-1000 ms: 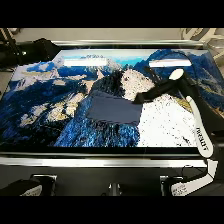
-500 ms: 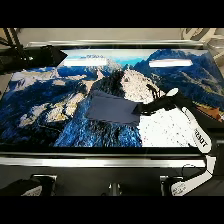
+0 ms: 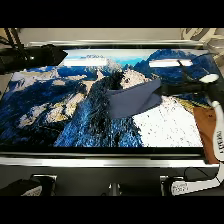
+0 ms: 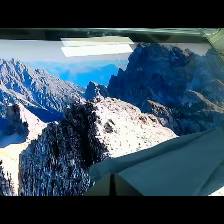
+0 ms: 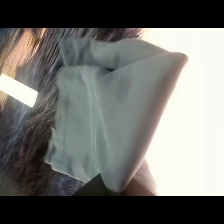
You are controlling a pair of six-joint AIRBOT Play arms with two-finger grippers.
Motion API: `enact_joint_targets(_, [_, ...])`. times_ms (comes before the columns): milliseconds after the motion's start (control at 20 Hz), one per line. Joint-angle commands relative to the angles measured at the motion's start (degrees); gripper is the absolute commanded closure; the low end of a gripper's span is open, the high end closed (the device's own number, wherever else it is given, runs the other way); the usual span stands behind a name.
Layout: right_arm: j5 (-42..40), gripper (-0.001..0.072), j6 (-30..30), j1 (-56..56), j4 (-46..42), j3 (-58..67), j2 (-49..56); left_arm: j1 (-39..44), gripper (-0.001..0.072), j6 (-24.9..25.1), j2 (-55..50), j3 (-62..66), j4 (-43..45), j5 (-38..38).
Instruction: Fold the shirts.
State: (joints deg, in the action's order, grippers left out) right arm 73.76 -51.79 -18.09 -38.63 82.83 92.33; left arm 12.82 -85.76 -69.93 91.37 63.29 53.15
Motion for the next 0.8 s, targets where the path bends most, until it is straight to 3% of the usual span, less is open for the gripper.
enact_joint_targets(0, [7.8, 0.0695, -3.3, -13.9, -5.0, 4.3, -3.8, 0.0, 0.0681, 0.3, 0.0, 0.0, 0.0, -0.2])
enact_joint_targets(300, [8.3, 0.0695, -3.7, -32.7, -5.4, 4.3, -8.0, 0.5, 0.068, 0.3, 0.0, 0.0, 0.0, -0.2])
enact_joint_targets(600, [6.5, 0.0695, -3.8, -42.0, 4.4, 4.3, -11.4, 2.4, 0.068, 0.5, 0.0, 0.0, 0.0, -0.2])
enact_joint_targets(750, [2.5, 0.0695, -7.3, -46.0, 5.2, 4.3, -13.3, 3.0, 0.068, 0.5, 0.0, 0.0, 0.0, -0.2])
